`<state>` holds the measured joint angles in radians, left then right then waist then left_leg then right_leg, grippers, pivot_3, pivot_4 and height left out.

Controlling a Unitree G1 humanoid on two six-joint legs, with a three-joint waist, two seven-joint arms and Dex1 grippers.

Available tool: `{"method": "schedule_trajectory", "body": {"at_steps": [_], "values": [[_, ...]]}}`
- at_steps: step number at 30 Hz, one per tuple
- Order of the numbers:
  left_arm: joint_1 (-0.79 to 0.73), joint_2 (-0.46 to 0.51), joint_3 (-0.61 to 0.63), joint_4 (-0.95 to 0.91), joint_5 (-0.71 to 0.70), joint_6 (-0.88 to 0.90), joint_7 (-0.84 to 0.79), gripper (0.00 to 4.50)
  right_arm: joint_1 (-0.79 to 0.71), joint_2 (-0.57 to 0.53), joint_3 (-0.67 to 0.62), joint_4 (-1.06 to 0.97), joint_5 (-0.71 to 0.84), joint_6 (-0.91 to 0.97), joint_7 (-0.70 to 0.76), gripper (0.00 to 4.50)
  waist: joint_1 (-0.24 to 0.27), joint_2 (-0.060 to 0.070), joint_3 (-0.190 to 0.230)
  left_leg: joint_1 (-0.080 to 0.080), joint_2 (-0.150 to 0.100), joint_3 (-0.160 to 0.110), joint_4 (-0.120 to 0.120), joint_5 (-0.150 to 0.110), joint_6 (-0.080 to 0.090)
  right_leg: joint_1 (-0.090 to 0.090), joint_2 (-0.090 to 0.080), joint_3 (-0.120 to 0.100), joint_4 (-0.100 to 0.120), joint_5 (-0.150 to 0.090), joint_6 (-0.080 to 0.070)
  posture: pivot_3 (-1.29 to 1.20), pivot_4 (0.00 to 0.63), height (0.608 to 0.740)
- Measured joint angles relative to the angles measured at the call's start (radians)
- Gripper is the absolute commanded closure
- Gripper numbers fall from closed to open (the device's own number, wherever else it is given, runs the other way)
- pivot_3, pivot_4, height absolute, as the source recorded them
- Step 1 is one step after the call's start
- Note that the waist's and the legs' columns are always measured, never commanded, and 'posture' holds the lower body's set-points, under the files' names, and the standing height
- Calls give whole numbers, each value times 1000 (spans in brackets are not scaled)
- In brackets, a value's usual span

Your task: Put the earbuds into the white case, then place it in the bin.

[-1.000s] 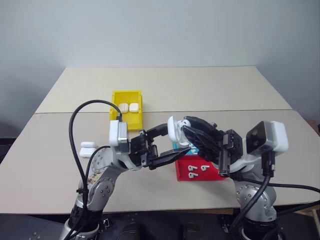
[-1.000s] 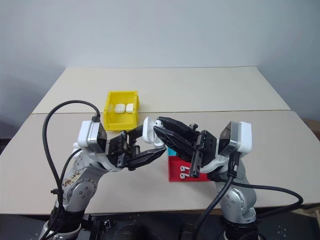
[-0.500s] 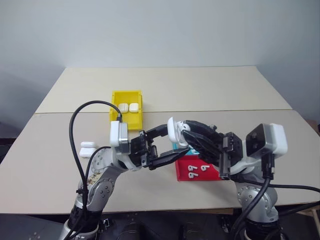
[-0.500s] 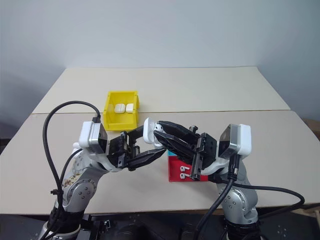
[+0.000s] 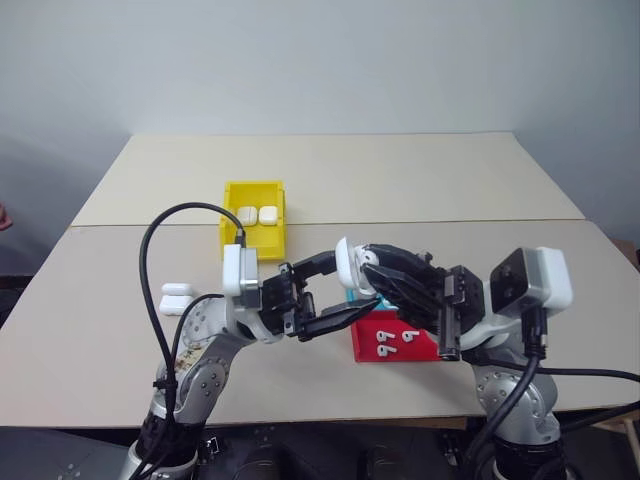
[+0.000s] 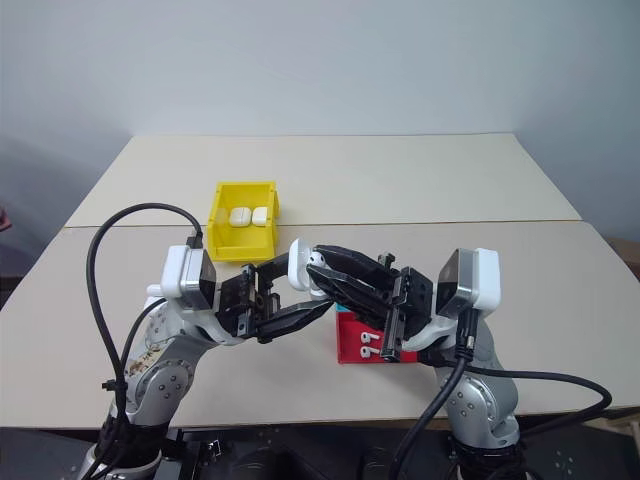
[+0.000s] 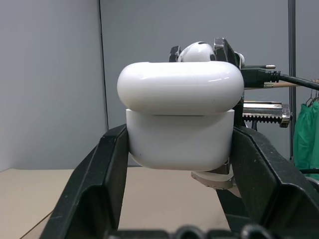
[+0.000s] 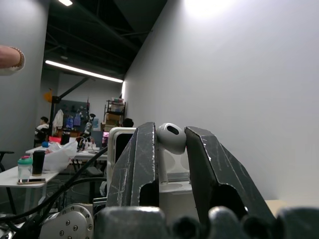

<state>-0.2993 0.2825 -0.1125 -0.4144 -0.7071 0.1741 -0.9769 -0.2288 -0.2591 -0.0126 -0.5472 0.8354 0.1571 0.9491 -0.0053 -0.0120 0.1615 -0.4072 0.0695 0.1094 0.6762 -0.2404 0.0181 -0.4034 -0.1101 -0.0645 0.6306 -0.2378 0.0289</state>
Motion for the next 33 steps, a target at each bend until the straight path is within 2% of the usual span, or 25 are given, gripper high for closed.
{"method": "schedule_trajectory", "body": {"at_steps": [11,17,28,33], "values": [[5,-8,0,0,16,-2,-8,1741,0,-18,6,0,5,2,0,3746,3,0,0,0,0,0,0,0,0,0,0,0,0,0,0,0,150,740],[6,-12,2,1,18,-4,-10,1741,1,-30,12,5,8,4,4,1871,4,0,0,0,0,0,0,0,0,0,0,0,0,0,0,0,150,740],[6,-14,9,2,18,-16,-15,1741,7,-38,1,12,17,4,12,1871,6,0,0,0,0,0,0,0,0,0,0,0,0,0,0,0,150,740],[5,5,8,62,57,-34,-22,1741,-2,-100,-63,28,82,9,49,1871,8,0,0,0,0,0,0,0,0,0,0,0,0,0,0,0,150,740]]}}
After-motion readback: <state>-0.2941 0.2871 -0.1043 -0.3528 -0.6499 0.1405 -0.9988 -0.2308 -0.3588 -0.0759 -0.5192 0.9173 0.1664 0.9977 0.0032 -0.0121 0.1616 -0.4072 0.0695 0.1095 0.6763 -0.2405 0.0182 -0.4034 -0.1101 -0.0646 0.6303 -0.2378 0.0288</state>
